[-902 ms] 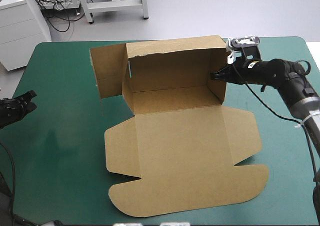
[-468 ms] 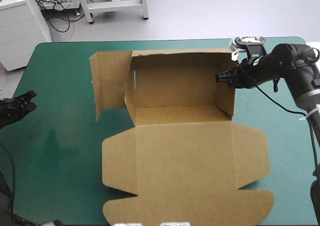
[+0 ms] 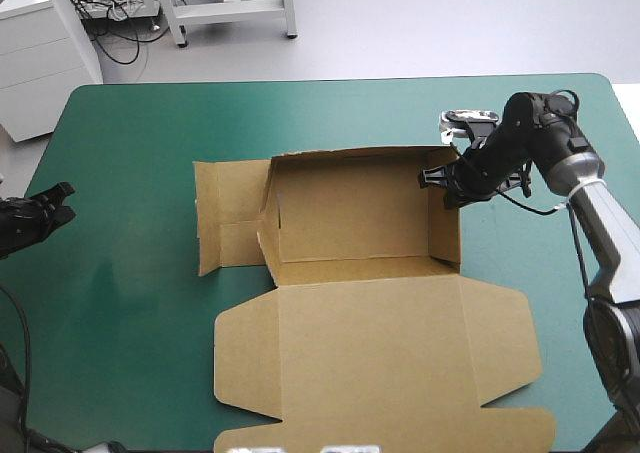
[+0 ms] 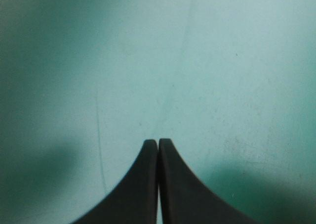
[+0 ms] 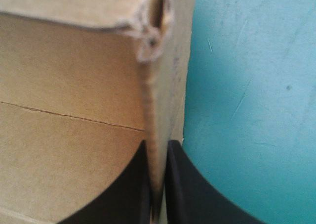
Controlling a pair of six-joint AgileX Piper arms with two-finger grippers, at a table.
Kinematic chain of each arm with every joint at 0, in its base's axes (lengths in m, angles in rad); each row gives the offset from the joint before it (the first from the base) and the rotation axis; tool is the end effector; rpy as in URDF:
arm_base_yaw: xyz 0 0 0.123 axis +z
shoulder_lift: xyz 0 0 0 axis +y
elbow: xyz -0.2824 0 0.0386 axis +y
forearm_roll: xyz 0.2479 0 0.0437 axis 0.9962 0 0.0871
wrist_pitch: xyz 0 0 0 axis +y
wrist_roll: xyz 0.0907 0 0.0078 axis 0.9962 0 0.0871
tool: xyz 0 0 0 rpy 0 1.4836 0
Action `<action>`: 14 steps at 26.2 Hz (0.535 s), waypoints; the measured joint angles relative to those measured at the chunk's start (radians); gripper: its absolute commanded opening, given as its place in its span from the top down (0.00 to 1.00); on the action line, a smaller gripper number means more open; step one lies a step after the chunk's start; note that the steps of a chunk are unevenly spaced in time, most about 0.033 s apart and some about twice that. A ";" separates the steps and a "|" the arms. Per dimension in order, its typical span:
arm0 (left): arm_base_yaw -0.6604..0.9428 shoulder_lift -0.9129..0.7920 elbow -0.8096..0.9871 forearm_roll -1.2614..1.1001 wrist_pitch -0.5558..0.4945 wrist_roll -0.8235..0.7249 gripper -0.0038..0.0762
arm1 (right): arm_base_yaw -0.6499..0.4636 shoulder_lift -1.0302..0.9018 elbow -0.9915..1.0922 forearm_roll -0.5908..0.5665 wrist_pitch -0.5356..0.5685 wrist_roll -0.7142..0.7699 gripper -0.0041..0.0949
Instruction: Fold the box
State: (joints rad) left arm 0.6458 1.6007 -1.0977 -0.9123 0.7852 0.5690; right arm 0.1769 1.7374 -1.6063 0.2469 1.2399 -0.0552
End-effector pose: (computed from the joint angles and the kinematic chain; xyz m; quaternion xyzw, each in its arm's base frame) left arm 0.2928 0.1568 0.2609 -0.2827 0.8722 -0.2042 0.3429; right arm 0.3528 0.0845 0.3213 -0.0909 0.9782 0.1294 0.1343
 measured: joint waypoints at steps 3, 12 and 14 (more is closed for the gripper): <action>0.000 0.000 0.000 0.000 0.003 0.000 0.99 | -0.001 0.035 -0.021 0.009 -0.015 0.005 0.96; 0.000 0.000 0.000 0.000 -0.017 0.000 0.99 | -0.001 0.142 -0.130 0.011 -0.017 -0.029 0.95; 0.000 0.001 0.000 0.000 -0.027 0.000 0.99 | -0.001 0.147 -0.134 0.014 -0.017 -0.045 0.91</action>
State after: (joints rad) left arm 0.6458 1.6016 -1.0977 -0.9123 0.7587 0.5690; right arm 0.1758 1.8846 -1.7403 0.2607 1.2229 -0.1001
